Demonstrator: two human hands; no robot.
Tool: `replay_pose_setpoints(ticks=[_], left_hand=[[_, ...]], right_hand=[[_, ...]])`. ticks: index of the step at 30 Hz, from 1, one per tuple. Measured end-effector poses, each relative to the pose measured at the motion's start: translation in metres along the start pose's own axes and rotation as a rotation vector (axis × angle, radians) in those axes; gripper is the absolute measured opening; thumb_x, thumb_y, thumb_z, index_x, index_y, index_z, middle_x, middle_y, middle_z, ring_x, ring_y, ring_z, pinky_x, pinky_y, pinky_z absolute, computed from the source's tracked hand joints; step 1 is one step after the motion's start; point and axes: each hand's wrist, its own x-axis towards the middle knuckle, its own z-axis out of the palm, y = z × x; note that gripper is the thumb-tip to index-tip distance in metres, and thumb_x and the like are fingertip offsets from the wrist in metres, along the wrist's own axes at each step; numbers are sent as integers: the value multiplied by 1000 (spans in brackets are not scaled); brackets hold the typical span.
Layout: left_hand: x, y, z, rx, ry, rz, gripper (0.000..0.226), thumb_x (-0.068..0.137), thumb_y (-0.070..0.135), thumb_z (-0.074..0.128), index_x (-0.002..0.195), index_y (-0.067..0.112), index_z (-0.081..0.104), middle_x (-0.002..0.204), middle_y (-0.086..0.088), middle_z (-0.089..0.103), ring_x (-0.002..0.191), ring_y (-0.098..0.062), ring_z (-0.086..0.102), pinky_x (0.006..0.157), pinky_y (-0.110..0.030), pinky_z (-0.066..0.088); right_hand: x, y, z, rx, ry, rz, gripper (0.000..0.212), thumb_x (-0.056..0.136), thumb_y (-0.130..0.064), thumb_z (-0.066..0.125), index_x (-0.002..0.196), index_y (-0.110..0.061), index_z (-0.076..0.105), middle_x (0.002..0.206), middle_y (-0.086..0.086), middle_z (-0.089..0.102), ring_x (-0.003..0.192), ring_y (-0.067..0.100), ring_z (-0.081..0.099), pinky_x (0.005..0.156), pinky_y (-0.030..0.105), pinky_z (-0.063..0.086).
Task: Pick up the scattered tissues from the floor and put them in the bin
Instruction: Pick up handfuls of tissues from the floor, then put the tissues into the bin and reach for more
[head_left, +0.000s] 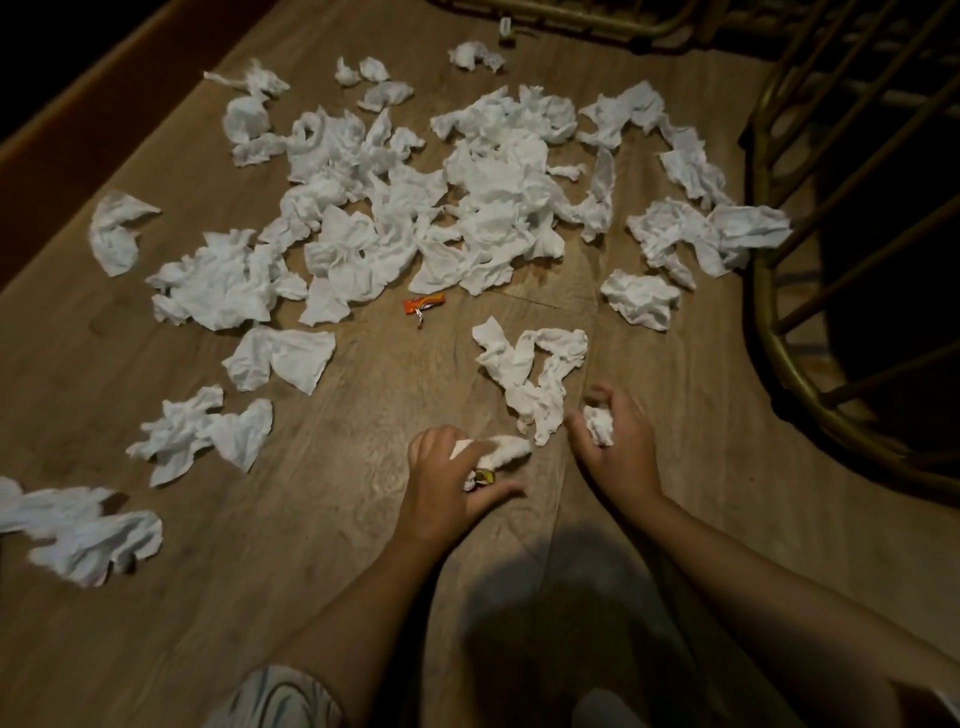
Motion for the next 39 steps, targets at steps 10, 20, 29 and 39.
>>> replay_pose_setpoints(ticks=[10,20,29,39], left_hand=[[2,-3,-34,-252,252,-350,15,71,14,75,82,12,65,89,-1,61,76,-15,57,68,-24,46],[18,-49,-214,-178,188,-421,25,77,-4,74,88,19,77,95,-3,74,80,-3,66,66,-20,52],[-40,-71,-385,-134,630,-570,42,63,22,89,67,-5,57,60,-8,55,57,-11,45,52,-27,42],[-121,-93,-480,-539,1528,-775,43,77,53,69,69,12,59,69,-6,68,62,-18,67,58,-34,58]], right_hand=[[0,-20,41,-233,-56,-141,29,79,-41,67,88,-14,61,107,9,53,97,26,48,74,34,46],[-33,-129,44,208,-204,-222,29,76,-17,66,105,-16,66,88,-6,63,75,10,56,64,14,44],[-27,-334,64,562,-382,-80,7,74,-6,65,70,-11,66,84,8,73,82,20,68,70,40,58],[-71,-526,107,834,-759,245,49,62,-24,66,108,-11,62,102,13,70,91,26,69,85,42,57]])
